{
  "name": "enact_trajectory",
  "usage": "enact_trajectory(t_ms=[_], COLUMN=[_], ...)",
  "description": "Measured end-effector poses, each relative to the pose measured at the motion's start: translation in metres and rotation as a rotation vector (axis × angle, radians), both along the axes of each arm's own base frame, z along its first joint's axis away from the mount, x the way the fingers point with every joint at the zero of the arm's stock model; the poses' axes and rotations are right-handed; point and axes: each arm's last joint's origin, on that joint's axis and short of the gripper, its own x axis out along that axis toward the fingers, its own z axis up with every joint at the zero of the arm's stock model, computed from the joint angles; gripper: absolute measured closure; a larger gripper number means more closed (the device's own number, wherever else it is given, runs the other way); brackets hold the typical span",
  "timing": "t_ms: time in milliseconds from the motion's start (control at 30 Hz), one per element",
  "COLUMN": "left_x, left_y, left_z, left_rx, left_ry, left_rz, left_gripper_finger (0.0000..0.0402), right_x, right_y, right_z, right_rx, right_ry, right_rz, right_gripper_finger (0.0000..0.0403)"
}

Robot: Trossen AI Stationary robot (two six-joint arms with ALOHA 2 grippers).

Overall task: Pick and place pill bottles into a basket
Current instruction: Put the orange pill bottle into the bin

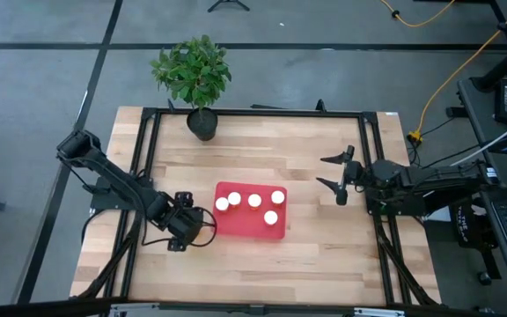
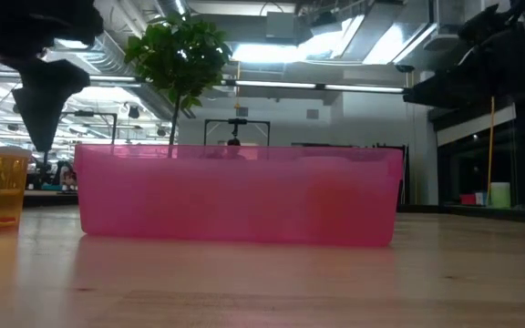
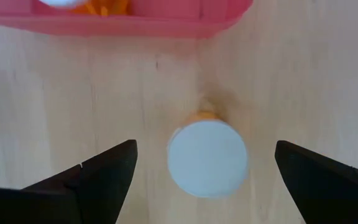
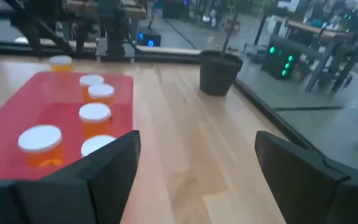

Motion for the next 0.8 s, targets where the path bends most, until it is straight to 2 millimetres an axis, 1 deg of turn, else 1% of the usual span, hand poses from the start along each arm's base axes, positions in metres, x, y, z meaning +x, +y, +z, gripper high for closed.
enact_trajectory(t_ms=[100,233,367,533,800], left_x=[0.001,0.000,-0.001,-0.001,-0.001], left_y=[0.000,0.000,0.000,0.000,0.001], left_z=[-0.007,-0.019,-0.022,-0.022,-0.022], left_rx=[0.028,0.023,0.022,0.021,0.027], left_ry=[0.008,0.010,0.014,0.010,0.009], left_rz=[0.015,0.036,0.063,0.063,0.064], left_gripper_finger=[0.0027,0.0030,0.0048,0.0093,0.0191], right_x=[0.000,0.001,0.001,0.001,0.001], right_y=[0.000,0.000,0.000,0.000,0.000], right_z=[0.003,0.006,0.008,0.009,0.009], right_rx=[-0.028,-0.048,-0.046,-0.047,-0.048], right_ry=[-0.028,-0.051,-0.068,-0.078,-0.077], right_rz=[0.004,0.006,0.006,0.006,0.006], right_gripper_finger=[0.0084,0.0084,0.0084,0.0084,0.0084])
